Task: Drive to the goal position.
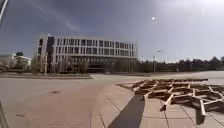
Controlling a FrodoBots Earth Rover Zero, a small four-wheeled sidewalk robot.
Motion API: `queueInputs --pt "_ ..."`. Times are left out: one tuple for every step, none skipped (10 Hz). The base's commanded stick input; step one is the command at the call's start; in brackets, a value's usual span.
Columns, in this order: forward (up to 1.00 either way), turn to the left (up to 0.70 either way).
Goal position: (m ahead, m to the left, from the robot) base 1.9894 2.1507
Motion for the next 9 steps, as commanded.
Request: queueInputs --pt "0.05 0.0" --pt "0.05 0.0" --pt "0.05 0.0" --pt "0.05 0.0" --pt "0.05 0.0" --pt "0.04 0.0" --pt "0.05 0.0" --pt "0.05 0.0" --pt "0.05 0.0"
